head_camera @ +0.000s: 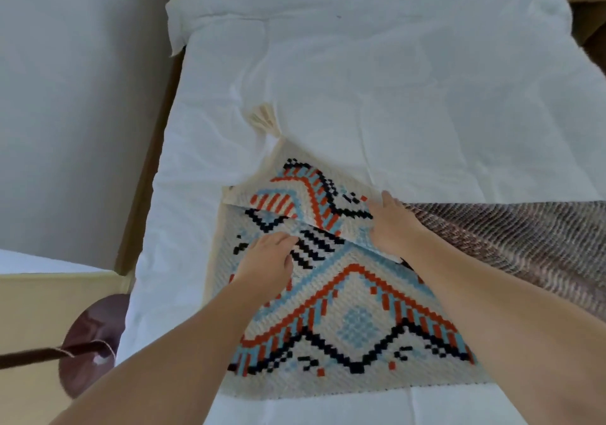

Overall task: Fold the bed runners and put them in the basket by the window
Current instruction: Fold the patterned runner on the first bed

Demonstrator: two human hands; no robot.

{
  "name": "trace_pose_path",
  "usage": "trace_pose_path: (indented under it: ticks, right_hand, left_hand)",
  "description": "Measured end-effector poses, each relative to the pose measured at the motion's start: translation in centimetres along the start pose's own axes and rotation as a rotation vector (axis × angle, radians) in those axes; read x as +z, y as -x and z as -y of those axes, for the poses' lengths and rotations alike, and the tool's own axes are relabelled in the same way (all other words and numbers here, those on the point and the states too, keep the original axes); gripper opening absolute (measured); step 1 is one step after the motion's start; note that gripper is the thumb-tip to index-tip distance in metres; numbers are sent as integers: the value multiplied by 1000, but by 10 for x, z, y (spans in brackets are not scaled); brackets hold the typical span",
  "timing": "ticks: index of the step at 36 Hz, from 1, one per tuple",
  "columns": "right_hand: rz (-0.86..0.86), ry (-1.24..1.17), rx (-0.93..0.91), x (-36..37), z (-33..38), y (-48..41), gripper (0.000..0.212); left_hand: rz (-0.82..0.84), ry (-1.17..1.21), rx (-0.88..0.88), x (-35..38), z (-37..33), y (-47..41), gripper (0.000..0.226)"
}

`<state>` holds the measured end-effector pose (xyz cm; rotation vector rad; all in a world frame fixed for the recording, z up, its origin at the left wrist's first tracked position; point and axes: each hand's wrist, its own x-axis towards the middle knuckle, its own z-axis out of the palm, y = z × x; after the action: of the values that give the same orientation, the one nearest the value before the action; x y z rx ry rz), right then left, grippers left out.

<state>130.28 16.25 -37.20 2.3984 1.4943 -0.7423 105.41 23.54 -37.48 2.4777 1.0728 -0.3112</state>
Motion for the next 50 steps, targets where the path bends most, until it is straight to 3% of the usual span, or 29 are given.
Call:
trace_pose_path:
  ticks: [6,14,17,20,25,28,31,36,42,45,50]
  right_hand:
    - [-158,125,41,18,11,-46,72]
    - [-353,91,-10,29,19,-60,72]
    - [-373,46,-45,29,24,-52,62]
    - [-378,63,-146,32,31,-38,44]
    - [-414,83,-265,50,36,-11,46]
    - [-515,64,-343,60,36,1,53]
    - [-543,61,-387,67,36,14,52]
    - [-433,74,-296,78,37,27,49]
    - [-88,75,-8,80,32,49,57]
    - [-10,79,-10,84,34,63,68]
    - [71,191,-123,89,44,91,65]
  left_hand:
    - [-24,-41,61,16,28,-27,45]
    - [-87,-93,90,16,36,-63,49]
    - [-154,-118,96,7,33,-82,51]
    - [-196,-112,106,-6,27,-103,68]
    - [-131,-93,146,-22,21,-132,101]
    - [-96,-93,139,-19,22,-141,91]
    - [-96,-109,164,-11,24,-136,59]
    - [-162,8,147,-2,36,-115,24]
    - [-216,25,61,3,65,-61,29]
    - [-203,25,8,4,76,-22,31]
    - [-115,90,-175,20,75,54,26]
